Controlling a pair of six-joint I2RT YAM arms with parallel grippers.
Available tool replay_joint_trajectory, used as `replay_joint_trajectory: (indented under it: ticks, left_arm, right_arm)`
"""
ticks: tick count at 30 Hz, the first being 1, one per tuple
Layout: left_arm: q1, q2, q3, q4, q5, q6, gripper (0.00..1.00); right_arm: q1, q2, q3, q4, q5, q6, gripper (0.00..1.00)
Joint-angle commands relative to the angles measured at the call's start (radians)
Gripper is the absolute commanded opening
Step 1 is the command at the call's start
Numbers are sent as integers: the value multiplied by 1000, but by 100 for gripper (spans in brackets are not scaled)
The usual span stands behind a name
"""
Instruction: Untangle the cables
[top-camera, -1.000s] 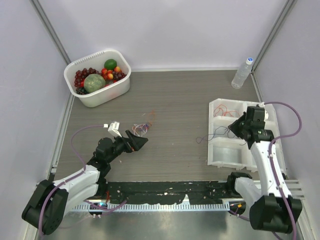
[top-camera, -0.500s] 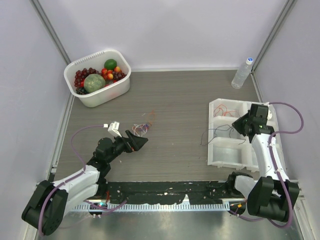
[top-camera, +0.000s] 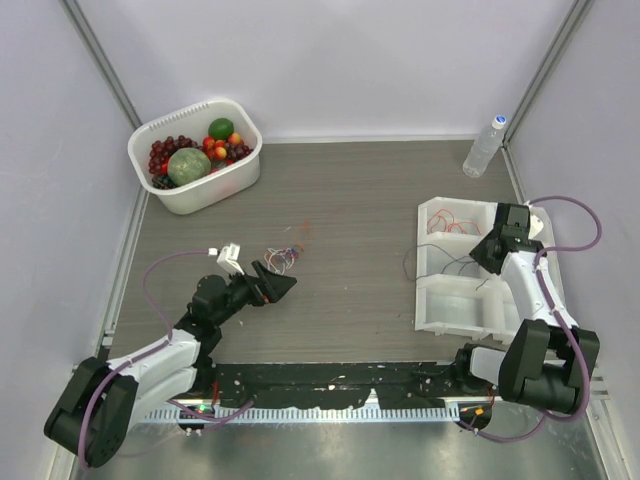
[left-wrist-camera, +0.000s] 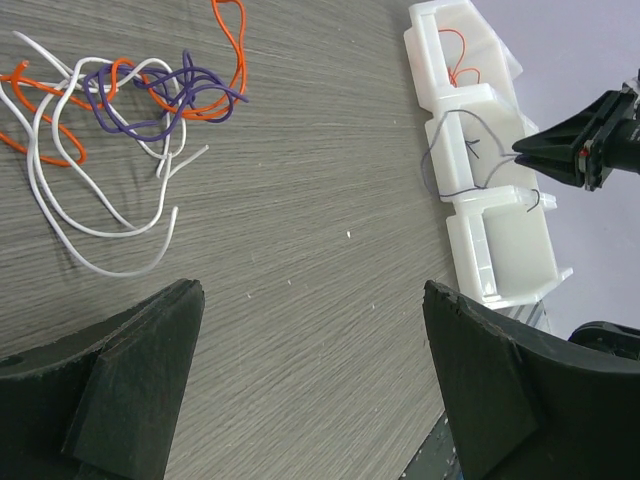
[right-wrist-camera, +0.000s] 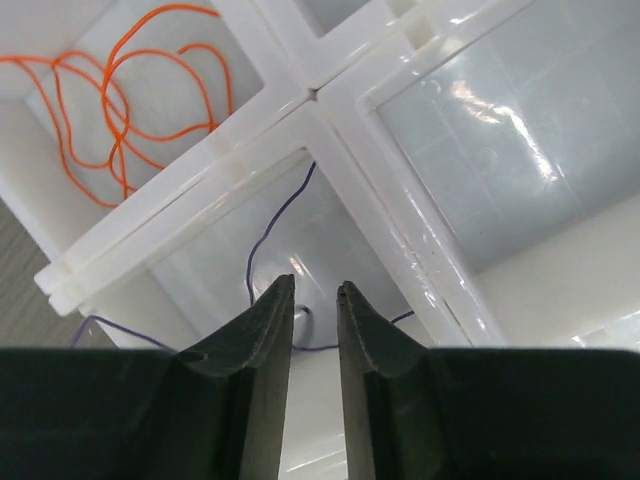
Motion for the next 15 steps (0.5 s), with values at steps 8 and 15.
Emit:
replay_joint_trajectory:
  ticks: [8,15]
  left_arm:
    - [-5,12,-4,47,13,6,95]
    - [-5,32,4,50,15,6,95]
  right_arm:
    - [32,-223,44,-35,-207,-97,78]
    - [511,-117,88,9,-68,-112,77]
